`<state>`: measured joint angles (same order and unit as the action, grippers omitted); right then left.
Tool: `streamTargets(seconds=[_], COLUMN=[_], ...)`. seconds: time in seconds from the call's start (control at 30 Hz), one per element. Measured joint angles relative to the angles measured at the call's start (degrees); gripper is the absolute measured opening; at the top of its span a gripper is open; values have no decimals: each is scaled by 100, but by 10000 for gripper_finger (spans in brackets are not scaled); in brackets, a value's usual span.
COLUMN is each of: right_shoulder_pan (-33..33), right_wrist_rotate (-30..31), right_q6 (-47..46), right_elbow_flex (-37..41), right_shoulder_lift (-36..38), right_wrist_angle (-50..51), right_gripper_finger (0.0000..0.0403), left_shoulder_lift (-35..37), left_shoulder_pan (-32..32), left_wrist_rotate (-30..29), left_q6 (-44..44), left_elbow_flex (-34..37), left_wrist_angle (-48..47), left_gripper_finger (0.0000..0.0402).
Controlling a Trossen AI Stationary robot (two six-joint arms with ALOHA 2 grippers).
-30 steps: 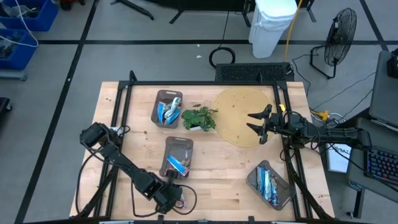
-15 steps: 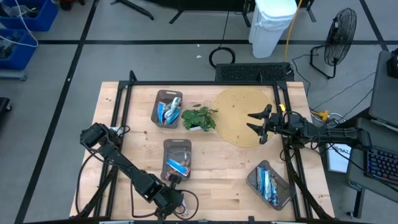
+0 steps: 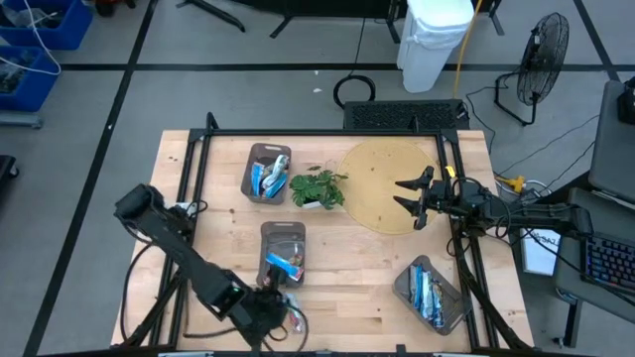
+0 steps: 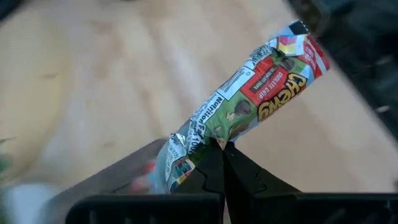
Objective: Pick and place Granola Bars by type
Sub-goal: Put the red granola bar into the bottom left black bin
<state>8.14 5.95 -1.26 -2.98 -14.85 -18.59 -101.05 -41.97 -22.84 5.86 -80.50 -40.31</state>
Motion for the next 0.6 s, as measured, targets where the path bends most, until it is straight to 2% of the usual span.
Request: streamTargets(seconds=[0.13, 0.23, 0.4, 0.5, 0.6], right_shoulder_pan=[0, 0, 0, 0, 0], right_wrist_rotate=[0, 0, -2, 0, 0], right_q6=[0, 0, 0, 0, 0], right_elbow_flex=[0, 0, 0, 0, 0], right_shoulder_lift=[1, 2, 2, 2, 0], right_wrist_angle=[2, 0, 1, 0, 0], right_gripper_finger=[201, 201, 201, 201, 201], left_shoulder_lift=[491, 811, 1360, 1847, 2437], left_shoulder_pan=[123, 257, 567, 781, 964], left_wrist_rotate=[-706, -995, -1070, -1074, -827], left_q6=[21, -116, -628, -792, -1014], left_elbow_flex=[170, 333, 700, 1188, 1876], left_wrist_angle=[-476, -538, -308, 230, 1075], left_gripper_finger=[1, 1, 1, 1, 1])
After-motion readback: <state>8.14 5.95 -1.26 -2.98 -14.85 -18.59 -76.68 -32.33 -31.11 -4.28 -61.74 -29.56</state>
